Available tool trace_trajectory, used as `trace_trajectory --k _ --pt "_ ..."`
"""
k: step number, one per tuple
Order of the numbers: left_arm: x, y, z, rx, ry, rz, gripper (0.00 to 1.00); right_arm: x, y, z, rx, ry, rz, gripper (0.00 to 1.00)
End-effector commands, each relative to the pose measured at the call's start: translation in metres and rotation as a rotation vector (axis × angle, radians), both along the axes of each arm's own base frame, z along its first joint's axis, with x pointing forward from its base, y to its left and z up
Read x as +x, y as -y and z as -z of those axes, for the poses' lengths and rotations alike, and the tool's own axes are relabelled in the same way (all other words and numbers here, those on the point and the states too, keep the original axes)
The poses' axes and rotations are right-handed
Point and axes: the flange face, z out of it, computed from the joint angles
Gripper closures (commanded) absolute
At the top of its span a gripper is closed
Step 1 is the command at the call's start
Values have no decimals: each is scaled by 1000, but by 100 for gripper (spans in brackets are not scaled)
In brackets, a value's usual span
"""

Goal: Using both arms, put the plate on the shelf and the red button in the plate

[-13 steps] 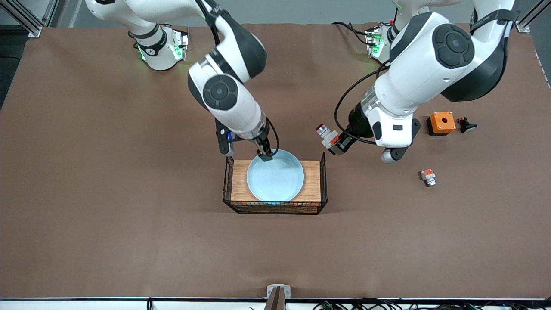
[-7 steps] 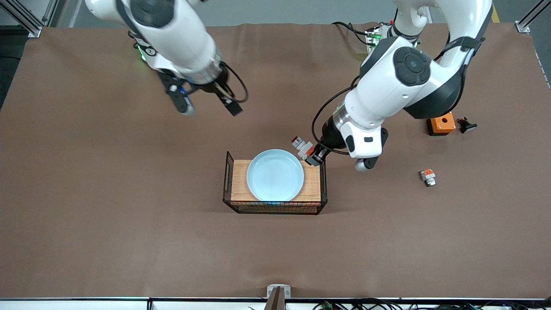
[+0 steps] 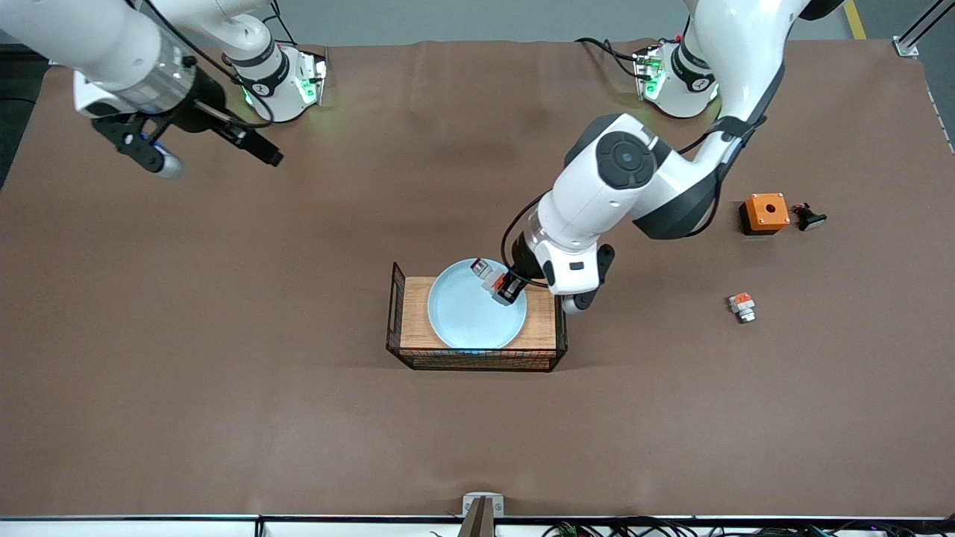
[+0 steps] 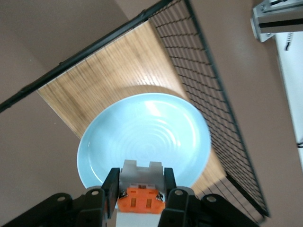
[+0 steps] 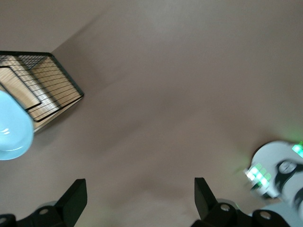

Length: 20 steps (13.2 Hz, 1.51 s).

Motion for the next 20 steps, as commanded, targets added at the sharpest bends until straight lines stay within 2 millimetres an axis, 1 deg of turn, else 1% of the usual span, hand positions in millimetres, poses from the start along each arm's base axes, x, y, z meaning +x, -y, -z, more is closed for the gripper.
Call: trace_trajectory --k 1,2,3,4,5,6,7,9,10,11,12,13,14,15,16,18,19,20 --pt "4 19 24 46 19 -6 96 0 59 -3 15 54 -115 0" --pt "5 23 33 62 22 -4 94 4 83 -3 27 67 -165 0" --pt "5 23 41 79 23 -2 91 8 101 -1 33 73 -192 0" --pt "6 23 43 83 26 6 81 10 112 -3 37 88 -210 0" --pt "6 23 47 86 21 10 57 12 120 -6 31 100 -227 0" --pt "5 24 45 85 23 6 23 13 125 -10 5 117 -253 0" --pt "5 23 38 83 30 4 0 15 129 -17 -25 136 -287 0" --pt "5 16 6 81 57 0 0 15 135 -26 -56 157 -327 0" --pt "6 5 -10 97 55 -5 0 16 139 -33 -74 170 -337 0" --pt "10 -15 -28 126 45 -4 0 16 141 -42 -94 185 -350 0" --pt "14 -38 -53 148 55 20 0 17 143 -49 -114 198 -375 0" --pt "15 -60 -85 170 90 80 0 17 146 -55 -131 210 -413 0" --pt "15 -88 -119 203 138 176 0 18 148 -60 -135 221 -447 0" --pt "15 -122 -141 243 136 244 0 18 154 -61 -136 223 -445 0" --pt "15 -158 -156 290 108 302 0 20 165 -63 -132 226 -423 0" --pt "11 -232 -183 356 62 452 0 20 170 -65 -130 225 -412 0" --pt "11 -266 -188 372 32 512 0 20 174 -65 -131 224 -403 0" --pt "9 -295 -196 382 21 552 0 21 175 -64 -126 222 -398 0"
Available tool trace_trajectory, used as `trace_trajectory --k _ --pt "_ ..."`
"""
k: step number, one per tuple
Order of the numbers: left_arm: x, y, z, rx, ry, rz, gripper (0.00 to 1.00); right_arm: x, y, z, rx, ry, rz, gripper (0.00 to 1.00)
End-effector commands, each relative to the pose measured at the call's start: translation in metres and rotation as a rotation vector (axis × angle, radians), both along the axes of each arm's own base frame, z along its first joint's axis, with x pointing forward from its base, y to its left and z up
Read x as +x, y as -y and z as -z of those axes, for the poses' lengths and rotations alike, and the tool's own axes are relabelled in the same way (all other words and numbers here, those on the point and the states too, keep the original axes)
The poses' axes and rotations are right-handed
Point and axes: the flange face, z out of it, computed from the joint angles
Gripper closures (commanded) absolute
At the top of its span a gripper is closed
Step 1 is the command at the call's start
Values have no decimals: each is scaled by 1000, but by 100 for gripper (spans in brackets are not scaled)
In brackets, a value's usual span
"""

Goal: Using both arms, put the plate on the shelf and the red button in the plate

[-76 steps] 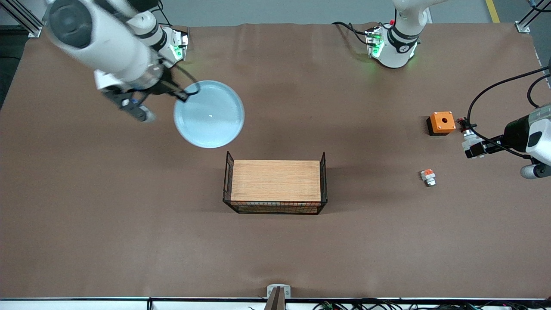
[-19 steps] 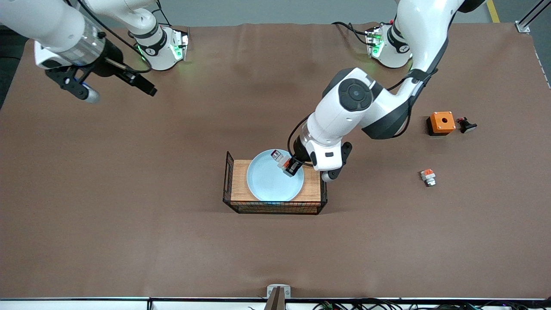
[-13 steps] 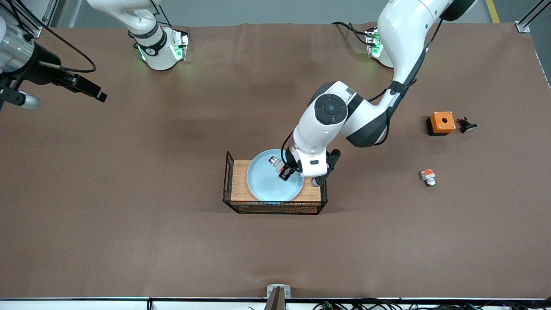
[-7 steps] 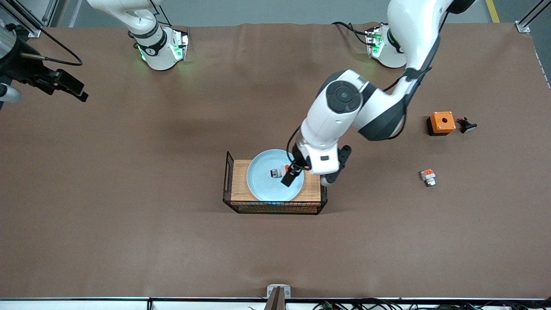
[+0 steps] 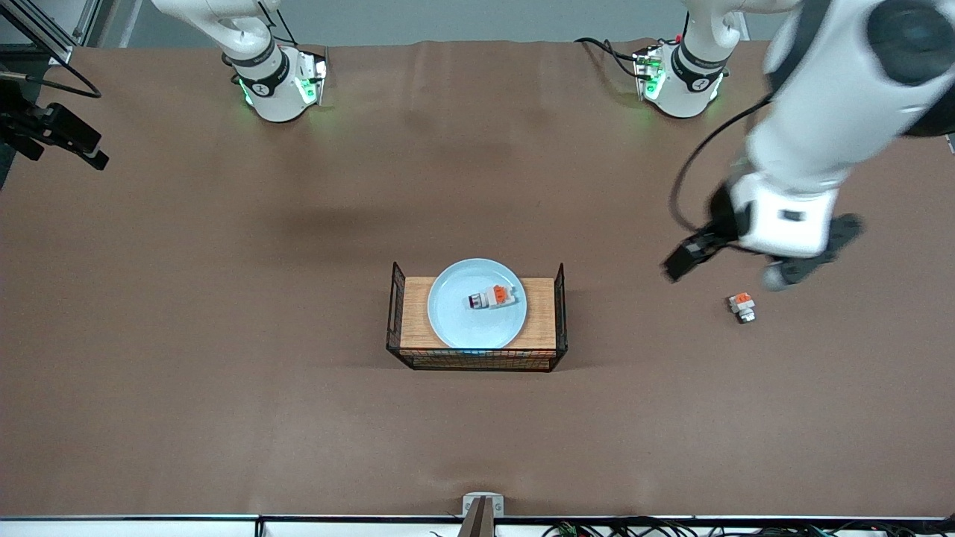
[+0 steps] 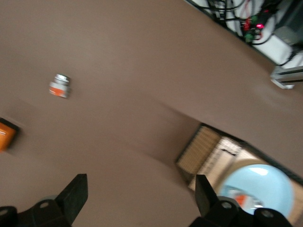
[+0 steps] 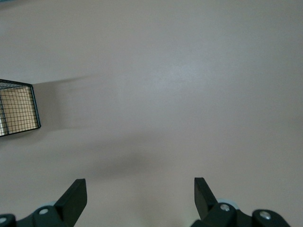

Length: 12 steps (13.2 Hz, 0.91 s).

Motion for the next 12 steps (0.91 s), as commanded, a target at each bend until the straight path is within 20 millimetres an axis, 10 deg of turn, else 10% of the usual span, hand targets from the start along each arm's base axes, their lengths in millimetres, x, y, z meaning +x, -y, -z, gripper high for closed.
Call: trace_trajectory --k 1,6,12 --pt "-10 -64 -6 60 -52 110 0 1 5 -2 -10 -10 3 0" --pt "-39 -141 -15 104 -76 316 0 3 8 -8 -8 7 8 0" --pt "-79 -134 -38 135 -52 401 0 9 7 -4 -9 0 -5 0"
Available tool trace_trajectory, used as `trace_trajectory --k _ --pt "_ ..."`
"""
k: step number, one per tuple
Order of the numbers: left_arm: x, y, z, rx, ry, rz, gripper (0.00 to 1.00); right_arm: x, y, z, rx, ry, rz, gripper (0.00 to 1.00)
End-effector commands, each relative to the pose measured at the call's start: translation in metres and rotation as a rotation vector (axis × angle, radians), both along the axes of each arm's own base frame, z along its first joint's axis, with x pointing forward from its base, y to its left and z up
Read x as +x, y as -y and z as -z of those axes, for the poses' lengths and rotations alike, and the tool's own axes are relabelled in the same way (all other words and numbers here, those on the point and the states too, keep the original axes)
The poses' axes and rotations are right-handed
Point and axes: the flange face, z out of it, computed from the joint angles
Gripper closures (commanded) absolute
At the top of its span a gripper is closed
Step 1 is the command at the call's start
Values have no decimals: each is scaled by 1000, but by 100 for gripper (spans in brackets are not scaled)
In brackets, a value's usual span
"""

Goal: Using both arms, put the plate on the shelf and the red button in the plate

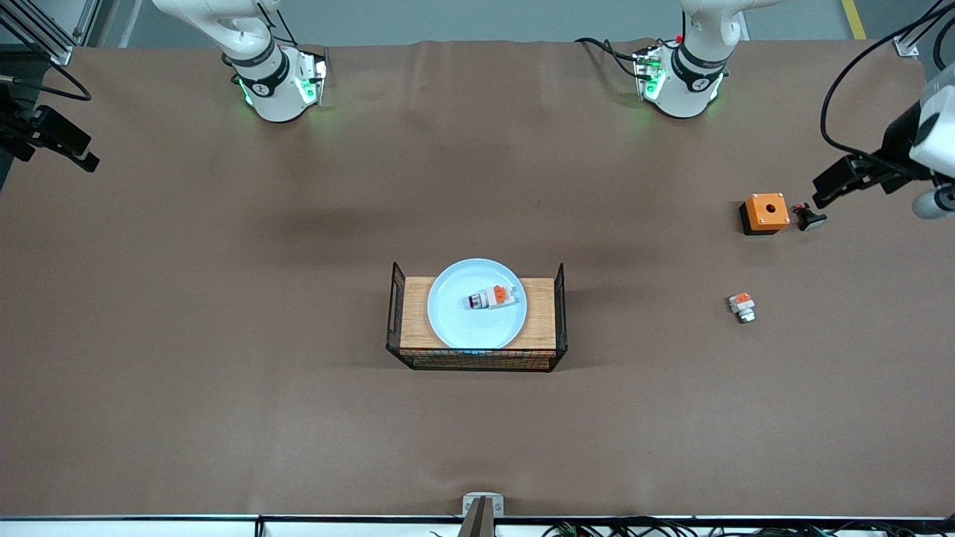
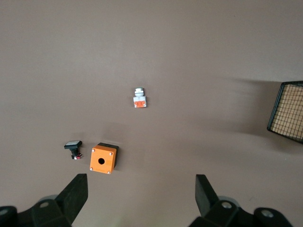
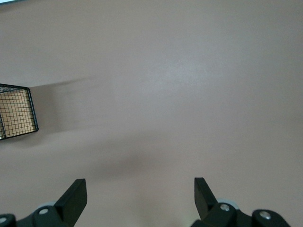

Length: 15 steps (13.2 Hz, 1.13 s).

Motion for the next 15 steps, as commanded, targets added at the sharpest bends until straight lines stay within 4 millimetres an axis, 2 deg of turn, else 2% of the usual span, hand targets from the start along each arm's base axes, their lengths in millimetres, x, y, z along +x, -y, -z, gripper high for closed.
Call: trace_trajectory --k 1,4,6,8,10,15 --pt "-15 -1 -8 19 4 81 0 6 0 -5 -7 6 -15 0" --pt "-24 7 -16 15 2 132 0 11 -2 -5 -9 9 -18 0" --pt "-29 3 -17 10 -18 127 0 11 -2 -6 -7 12 -18 0" --pt "-35 8 -24 -5 -9 133 0 17 -3 -9 -10 19 -21 0" --pt "-36 13 -23 -55 -15 134 0 22 -4 -14 -9 32 -23 0" --pt "-34 15 -26 -57 -24 134 0 23 -3 -14 -9 35 -20 0"
